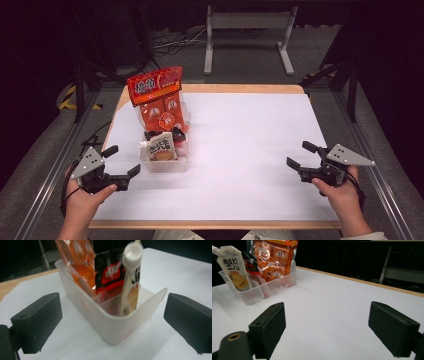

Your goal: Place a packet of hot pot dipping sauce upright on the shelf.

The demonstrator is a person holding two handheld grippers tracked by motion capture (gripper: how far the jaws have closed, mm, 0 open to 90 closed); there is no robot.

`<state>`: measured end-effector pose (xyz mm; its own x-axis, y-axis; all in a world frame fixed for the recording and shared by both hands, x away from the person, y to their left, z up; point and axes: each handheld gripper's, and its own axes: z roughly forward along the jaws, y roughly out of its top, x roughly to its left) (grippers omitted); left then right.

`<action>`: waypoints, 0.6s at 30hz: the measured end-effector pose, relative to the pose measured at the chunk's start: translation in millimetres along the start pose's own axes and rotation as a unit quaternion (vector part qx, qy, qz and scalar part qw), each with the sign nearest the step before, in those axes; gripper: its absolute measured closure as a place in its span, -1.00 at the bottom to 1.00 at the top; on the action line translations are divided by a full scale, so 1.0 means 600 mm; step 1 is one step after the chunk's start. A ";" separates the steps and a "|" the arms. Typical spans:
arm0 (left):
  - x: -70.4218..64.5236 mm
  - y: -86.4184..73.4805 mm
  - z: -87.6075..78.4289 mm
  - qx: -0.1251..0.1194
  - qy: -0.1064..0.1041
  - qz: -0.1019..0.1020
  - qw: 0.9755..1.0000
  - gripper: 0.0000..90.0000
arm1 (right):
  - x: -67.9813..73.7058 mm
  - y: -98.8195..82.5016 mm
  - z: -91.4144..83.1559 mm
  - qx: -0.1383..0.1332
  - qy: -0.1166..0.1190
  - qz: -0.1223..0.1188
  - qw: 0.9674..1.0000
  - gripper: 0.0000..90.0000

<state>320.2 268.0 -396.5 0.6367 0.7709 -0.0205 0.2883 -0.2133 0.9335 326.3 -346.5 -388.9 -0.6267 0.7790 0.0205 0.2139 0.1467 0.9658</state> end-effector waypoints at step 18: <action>-0.010 -0.060 0.036 -0.027 0.001 -0.012 1.000 -0.91 | -0.009 -0.080 -0.013 0.008 -0.012 0.027 1.000 -0.69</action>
<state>321.8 258.0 -437.6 0.6290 0.7762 -0.0436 0.2649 -0.1613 0.9507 313.4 -362.5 -433.1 -0.5961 0.8002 0.0654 0.2587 0.1144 0.9592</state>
